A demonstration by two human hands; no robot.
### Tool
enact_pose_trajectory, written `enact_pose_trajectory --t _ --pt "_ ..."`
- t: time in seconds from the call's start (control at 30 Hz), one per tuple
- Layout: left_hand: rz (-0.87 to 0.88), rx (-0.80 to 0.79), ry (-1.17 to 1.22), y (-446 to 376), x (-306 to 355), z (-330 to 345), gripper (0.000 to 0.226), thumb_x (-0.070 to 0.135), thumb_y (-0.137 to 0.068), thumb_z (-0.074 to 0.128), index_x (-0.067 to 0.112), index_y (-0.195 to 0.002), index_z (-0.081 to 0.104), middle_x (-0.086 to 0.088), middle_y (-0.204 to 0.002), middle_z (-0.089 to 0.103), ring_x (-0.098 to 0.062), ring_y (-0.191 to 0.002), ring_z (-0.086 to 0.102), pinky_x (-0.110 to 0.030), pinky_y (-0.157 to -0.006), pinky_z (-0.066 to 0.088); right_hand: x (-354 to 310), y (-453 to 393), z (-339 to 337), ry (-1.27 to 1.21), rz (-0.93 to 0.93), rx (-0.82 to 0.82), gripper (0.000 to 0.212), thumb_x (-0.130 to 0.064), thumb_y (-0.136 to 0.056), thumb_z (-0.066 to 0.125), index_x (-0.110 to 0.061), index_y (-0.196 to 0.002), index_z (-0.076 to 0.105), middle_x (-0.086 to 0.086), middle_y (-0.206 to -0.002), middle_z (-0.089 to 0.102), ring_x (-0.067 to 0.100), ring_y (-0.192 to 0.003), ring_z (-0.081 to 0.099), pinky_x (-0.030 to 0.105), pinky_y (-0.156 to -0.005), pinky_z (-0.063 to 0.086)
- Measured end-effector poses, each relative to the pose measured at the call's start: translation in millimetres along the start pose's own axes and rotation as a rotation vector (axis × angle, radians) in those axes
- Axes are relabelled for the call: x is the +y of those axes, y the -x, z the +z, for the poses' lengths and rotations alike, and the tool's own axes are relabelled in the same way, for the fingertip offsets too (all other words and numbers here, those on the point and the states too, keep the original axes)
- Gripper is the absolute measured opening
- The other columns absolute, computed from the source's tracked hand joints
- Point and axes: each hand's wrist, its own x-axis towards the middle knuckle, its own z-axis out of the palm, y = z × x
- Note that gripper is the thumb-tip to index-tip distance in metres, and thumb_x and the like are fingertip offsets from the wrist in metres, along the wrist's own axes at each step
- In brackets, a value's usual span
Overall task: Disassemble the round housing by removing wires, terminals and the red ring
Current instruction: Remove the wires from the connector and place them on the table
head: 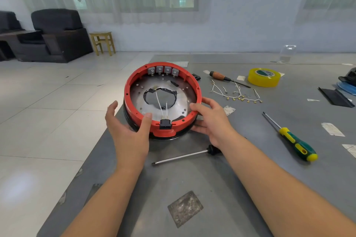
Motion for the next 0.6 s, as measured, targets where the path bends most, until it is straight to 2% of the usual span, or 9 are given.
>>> enact_pose_trajectory --t 0.07,0.13,0.17,0.23,0.27,0.37,0.47,0.6 --pt "-0.210 -0.019 0.127 1.1 6.0 3.2 0.090 0.049 -0.086 0.082 0.046 -0.153 0.022 0.007 -0.162 0.029 0.007 -0.131 0.047 -0.035 -0.112 0.042 0.0 0.6 -0.6 -0.046 -0.020 0.014 0.048 -0.016 -0.079 0.076 -0.031 -0.122 0.059 0.008 -0.085 0.078 0.028 -0.074 0.075 0.041 -0.067 0.062" --pt "-0.407 -0.109 0.372 -1.6 9.7 6.5 0.087 0.042 -0.088 0.081 0.044 -0.155 0.025 0.000 -0.154 0.047 -0.013 -0.126 0.062 -0.045 -0.106 0.052 -2.2 1.2 -1.5 -0.089 -0.055 0.027 0.051 -0.011 -0.079 0.074 -0.031 -0.122 0.057 0.010 -0.086 0.078 0.029 -0.077 0.075 0.044 -0.069 0.063" --pt "-0.467 -0.175 0.456 -3.0 10.6 8.6 0.079 0.037 -0.091 0.079 0.040 -0.153 0.031 0.000 -0.148 0.057 -0.022 -0.123 0.067 -0.050 -0.101 0.055 -3.9 1.5 -1.6 -0.110 -0.075 0.031 0.052 -0.009 -0.079 0.073 -0.031 -0.123 0.056 0.011 -0.088 0.078 0.028 -0.079 0.076 0.046 -0.071 0.064" --pt "-0.469 -0.302 0.488 -3.5 11.2 12.6 0.064 0.027 -0.094 0.076 0.037 -0.147 0.041 0.006 -0.141 0.064 -0.028 -0.116 0.072 -0.054 -0.096 0.057 -7.1 2.6 -0.8 -0.150 -0.108 0.040 0.052 -0.004 -0.082 0.072 -0.029 -0.124 0.054 0.009 -0.092 0.078 0.027 -0.082 0.077 0.047 -0.074 0.064" --pt "-0.443 -0.355 0.482 -3.6 10.9 14.9 0.064 0.022 -0.095 0.076 0.038 -0.147 0.043 0.007 -0.142 0.064 -0.030 -0.114 0.073 -0.054 -0.096 0.057 -8.0 3.2 -0.1 -0.163 -0.119 0.046 0.051 -0.002 -0.084 0.072 -0.028 -0.124 0.053 0.008 -0.093 0.078 0.027 -0.084 0.077 0.045 -0.073 0.064" --pt "-0.447 -0.423 0.544 -6.8 8.5 22.1 0.080 0.005 -0.089 0.079 0.041 -0.148 0.039 -0.003 -0.143 0.064 -0.035 -0.114 0.072 -0.052 -0.098 0.058 -8.5 5.4 2.1 -0.171 -0.140 0.062 0.050 0.001 -0.086 0.071 -0.026 -0.124 0.053 0.008 -0.102 0.077 0.028 -0.090 0.078 0.043 -0.073 0.064" --pt "-0.479 -0.402 0.642 -9.0 2.9 25.1 0.090 -0.002 -0.082 0.083 0.043 -0.146 0.038 -0.015 -0.130 0.071 -0.035 -0.110 0.073 -0.048 -0.093 0.061 -7.6 6.2 3.9 -0.169 -0.136 0.064 0.049 0.000 -0.086 0.072 -0.029 -0.121 0.053 0.009 -0.111 0.075 0.030 -0.094 0.077 0.049 -0.077 0.064" --pt "-0.476 -0.407 0.666 -5.7 -1.2 24.7 0.071 0.005 -0.076 0.086 0.019 -0.136 0.050 -0.019 -0.127 0.072 -0.037 -0.113 0.072 -0.043 -0.087 0.062 -7.2 3.6 4.3 -0.121 -0.135 0.063 0.052 -0.004 -0.084 0.074 -0.030 -0.124 0.053 0.008 -0.115 0.073 0.036 -0.104 0.073 0.056 -0.085 0.061"
